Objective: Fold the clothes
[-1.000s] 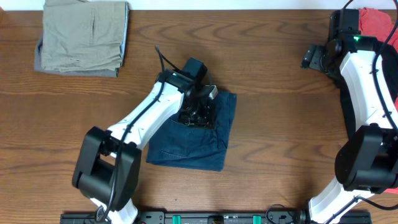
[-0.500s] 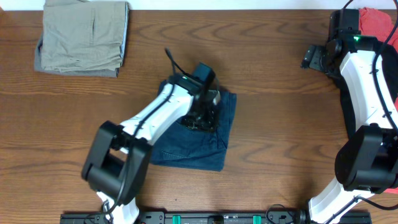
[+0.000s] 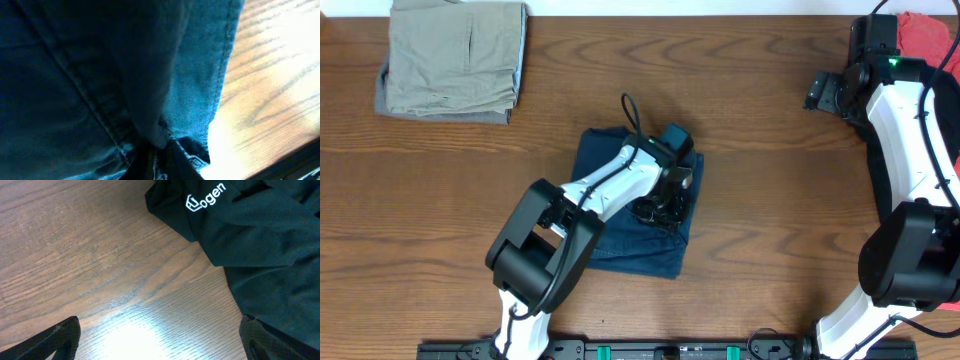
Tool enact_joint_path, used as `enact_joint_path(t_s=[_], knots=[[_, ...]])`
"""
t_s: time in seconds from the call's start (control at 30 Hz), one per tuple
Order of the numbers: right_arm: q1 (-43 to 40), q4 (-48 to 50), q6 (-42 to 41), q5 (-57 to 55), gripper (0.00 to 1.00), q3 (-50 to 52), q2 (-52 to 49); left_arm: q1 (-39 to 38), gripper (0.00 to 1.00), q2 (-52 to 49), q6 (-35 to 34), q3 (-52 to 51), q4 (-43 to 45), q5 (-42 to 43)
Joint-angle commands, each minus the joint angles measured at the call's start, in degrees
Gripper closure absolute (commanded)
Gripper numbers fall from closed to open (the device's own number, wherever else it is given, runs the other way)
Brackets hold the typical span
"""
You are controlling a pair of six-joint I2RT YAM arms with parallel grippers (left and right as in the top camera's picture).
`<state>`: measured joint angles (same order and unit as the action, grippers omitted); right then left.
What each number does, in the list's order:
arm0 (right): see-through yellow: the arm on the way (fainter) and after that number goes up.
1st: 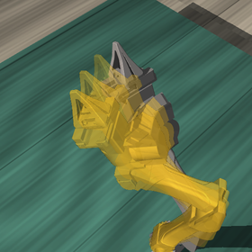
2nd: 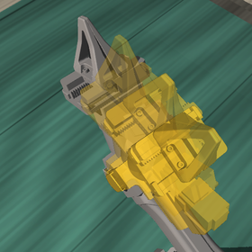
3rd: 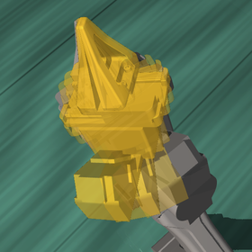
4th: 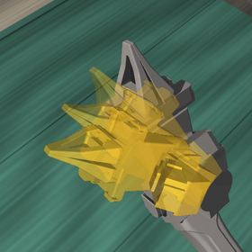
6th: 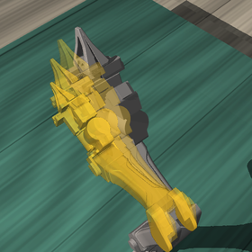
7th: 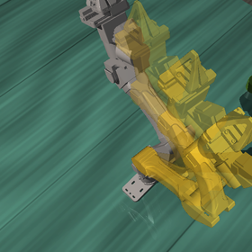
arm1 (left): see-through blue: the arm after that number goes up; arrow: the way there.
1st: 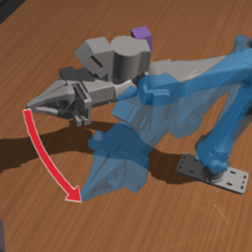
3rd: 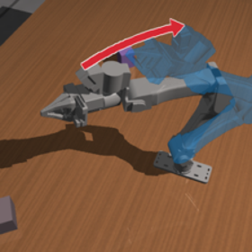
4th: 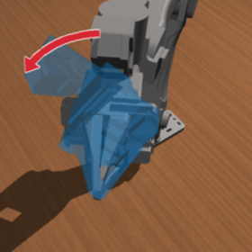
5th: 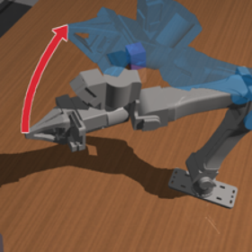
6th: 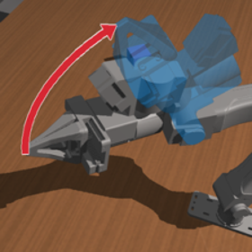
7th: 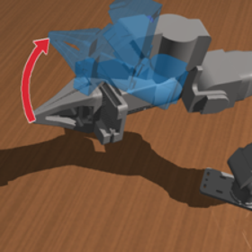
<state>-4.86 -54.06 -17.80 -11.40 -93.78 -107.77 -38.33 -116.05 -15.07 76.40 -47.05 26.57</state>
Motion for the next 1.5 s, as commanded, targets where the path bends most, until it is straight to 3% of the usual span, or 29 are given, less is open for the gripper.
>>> enact_joint_path(t_s=[0.0, 0.2, 0.37, 0.47, 0.57, 0.63, 0.8, 1.17, 1.47], knots=[[0.0, 0.0, -0.8, -0.6, 0.01, -0.3, -0.3, -1.9, 0.92, -0.6, -0.3, -0.5, -0.2, 0.0], [0.0, 0.0, -0.8, -0.6, 0.01, -0.3, -0.3, -2.3, 0.93, 2.3, -0.3, 1.6, -2.4, 6.6], [0.0, 0.0, -0.8, -0.6, 0.01, -0.3, -0.3, -2.2, 0.93, 7.8, -0.3, 4.3, -2.2, 6.9], [0.0, 0.0, -0.8, -0.6, 0.01, -0.3, -0.3, -1.6, 0.86, 11.4, -0.3, 4.4, 0.3, 6.6], [0.0, 0.0, -0.8, -0.6, 0.01, -0.3, -0.3, -1.0, 0.84, 12.5, -0.3, 4.4, 3.1, 3.0], [0.0, 0.0, -0.8, -0.6, 0.01, -0.3, -0.3, -0.6, 0.76, 12.3, -0.3, 4.4, 4.3, 0.8], [0.0, 0.0, -0.8, -0.6, 0.01, -0.3, -0.3, -0.5, 0.72, 11.8, -0.3, 4.4, 5.4, -0.4], [0.0, 0.0, -0.8, -0.6, 0.01, -0.3, -0.3, -0.5, 0.72, 10.4, -0.3, 4.1, 13.5, -15.4], [0.0, 0.0, -0.8, -0.6, 0.01, -0.3, -0.3, -0.5, 0.72, 3.5, -3.3, 4.1, 21.6, -15.5]])
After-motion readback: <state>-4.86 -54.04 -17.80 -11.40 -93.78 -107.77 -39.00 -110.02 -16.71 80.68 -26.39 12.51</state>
